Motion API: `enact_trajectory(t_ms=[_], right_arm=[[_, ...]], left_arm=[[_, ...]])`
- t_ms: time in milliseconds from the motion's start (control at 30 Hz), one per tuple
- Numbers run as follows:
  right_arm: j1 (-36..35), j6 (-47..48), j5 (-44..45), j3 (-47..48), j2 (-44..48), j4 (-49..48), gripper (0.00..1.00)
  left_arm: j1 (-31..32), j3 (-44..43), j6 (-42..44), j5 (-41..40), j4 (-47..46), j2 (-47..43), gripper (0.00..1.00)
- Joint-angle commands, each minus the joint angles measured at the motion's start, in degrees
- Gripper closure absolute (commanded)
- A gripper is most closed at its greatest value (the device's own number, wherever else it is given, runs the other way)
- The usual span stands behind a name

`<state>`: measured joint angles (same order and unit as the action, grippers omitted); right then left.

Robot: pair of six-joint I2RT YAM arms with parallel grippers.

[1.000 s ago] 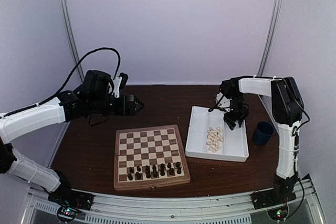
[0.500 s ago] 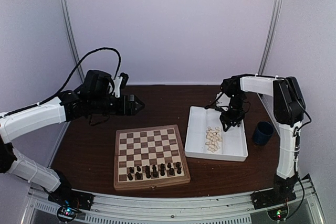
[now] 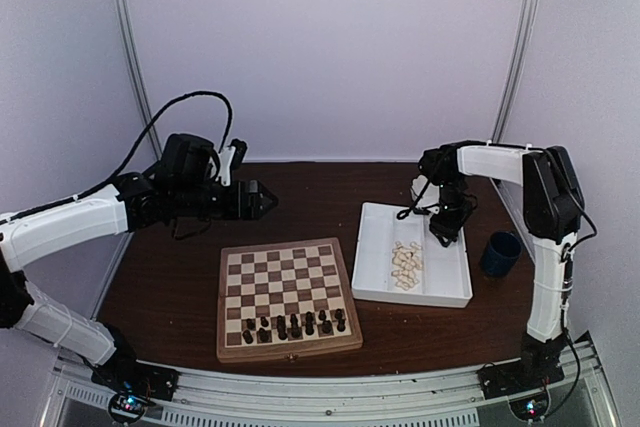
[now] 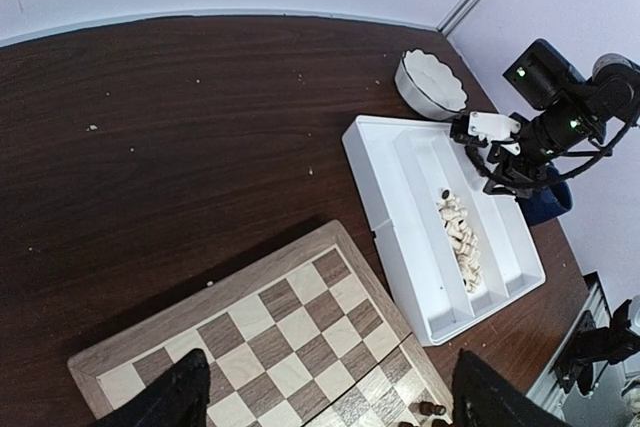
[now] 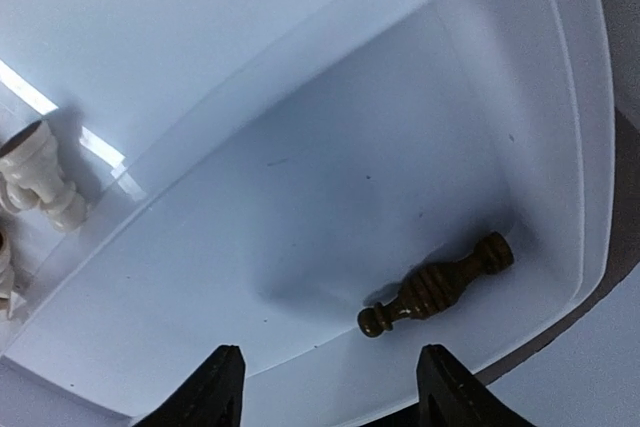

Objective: Set up the chess pieces on the board
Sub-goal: Move the chess pile to the storage box.

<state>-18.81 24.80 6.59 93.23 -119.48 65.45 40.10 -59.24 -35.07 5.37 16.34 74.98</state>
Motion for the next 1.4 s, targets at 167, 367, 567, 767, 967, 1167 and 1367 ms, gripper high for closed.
enact_trajectory(t_ms=[167, 367, 567, 767, 967, 1167, 1367], right_arm=[[0.1, 6.5, 10.7, 0.7, -3.5, -2.8, 0.35], [0.2, 3.8, 11.4, 2.7, -7.7, -0.3, 0.43], [0.1, 1.4, 2.8, 3.7, -8.2, 4.8, 0.56], [-2.9, 3.2, -5.5, -0.1, -2.1, 4.6, 0.58], [-4.7, 5.3, -9.2, -3.2, 2.7, 1.8, 0.6], [-4.8, 2.0, -7.1, -4.7, 6.8, 1.0, 0.53], [-3.9, -3.6, -7.5, -6.5, 7.8, 0.9, 0.47]], left_arm=[[-0.3, 1.1, -1.1, 0.3, -3.4, -1.9, 0.17], [-0.3, 0.9, -1.1, 0.6, -3.2, -2.0, 0.17], [-0.3, 1.2, -0.9, 0.3, -2.9, -2.5, 0.17], [-0.3, 1.4, -1.0, 0.7, -3.8, -1.8, 0.17], [-0.3, 1.2, -1.3, 1.5, -4.4, -0.8, 0.17], [-0.3, 0.9, -1.1, 1.3, -4.2, -0.9, 0.17], [-0.3, 0.6, -1.3, 1.8, -4.7, -0.2, 0.17]])
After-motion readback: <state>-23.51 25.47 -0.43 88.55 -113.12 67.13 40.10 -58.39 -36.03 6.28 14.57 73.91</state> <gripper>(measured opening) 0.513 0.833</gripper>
